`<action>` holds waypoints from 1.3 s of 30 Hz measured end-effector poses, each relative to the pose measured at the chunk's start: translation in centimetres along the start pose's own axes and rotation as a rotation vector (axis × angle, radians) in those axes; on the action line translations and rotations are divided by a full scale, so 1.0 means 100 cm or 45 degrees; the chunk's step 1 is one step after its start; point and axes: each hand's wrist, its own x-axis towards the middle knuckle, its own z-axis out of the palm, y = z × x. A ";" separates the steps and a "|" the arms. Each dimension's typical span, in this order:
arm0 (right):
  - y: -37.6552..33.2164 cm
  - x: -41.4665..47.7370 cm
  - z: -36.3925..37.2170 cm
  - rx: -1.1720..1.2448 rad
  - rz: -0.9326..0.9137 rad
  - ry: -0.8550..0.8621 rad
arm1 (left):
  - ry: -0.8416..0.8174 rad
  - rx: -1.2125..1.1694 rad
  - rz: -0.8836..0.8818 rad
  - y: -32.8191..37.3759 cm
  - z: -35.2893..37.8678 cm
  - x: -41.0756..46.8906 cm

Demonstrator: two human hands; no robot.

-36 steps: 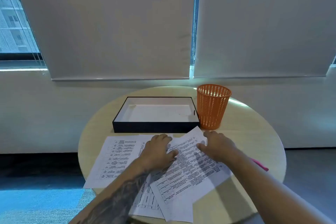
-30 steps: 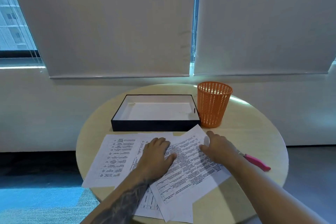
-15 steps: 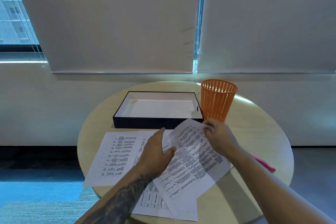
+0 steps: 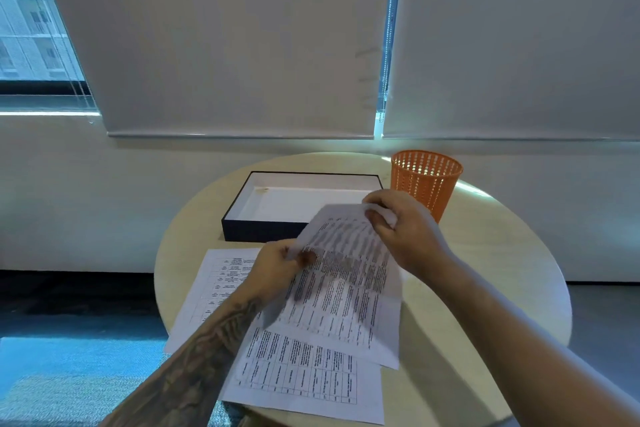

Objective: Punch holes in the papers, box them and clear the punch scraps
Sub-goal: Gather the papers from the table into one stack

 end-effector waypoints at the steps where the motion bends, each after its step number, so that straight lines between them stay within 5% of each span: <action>1: 0.002 0.000 0.000 -0.007 -0.003 0.038 | 0.057 0.038 0.006 -0.002 -0.004 -0.001; 8: 0.032 -0.012 0.008 0.088 0.231 0.156 | 0.470 -0.345 -0.144 -0.030 -0.047 -0.002; 15: 0.056 -0.047 0.057 -0.171 0.540 -0.422 | 0.563 -0.305 -0.079 -0.041 -0.050 -0.005; 19: 0.064 -0.062 0.076 -0.548 0.416 -0.528 | 0.571 -0.272 -0.078 -0.047 -0.050 -0.005; 25: 0.071 -0.068 0.084 -0.639 0.326 -0.492 | 0.611 -0.334 -0.031 -0.048 -0.052 -0.005; 31: 0.065 -0.068 0.076 -0.387 0.380 -0.364 | 0.669 -0.441 -0.075 -0.056 -0.058 -0.002; 35: 0.061 -0.069 0.065 0.190 0.581 -0.148 | 0.706 -0.473 -0.079 -0.053 -0.059 -0.004; 39: 0.063 -0.068 0.047 0.369 0.690 -0.063 | 0.776 -0.459 -0.103 -0.051 -0.059 -0.003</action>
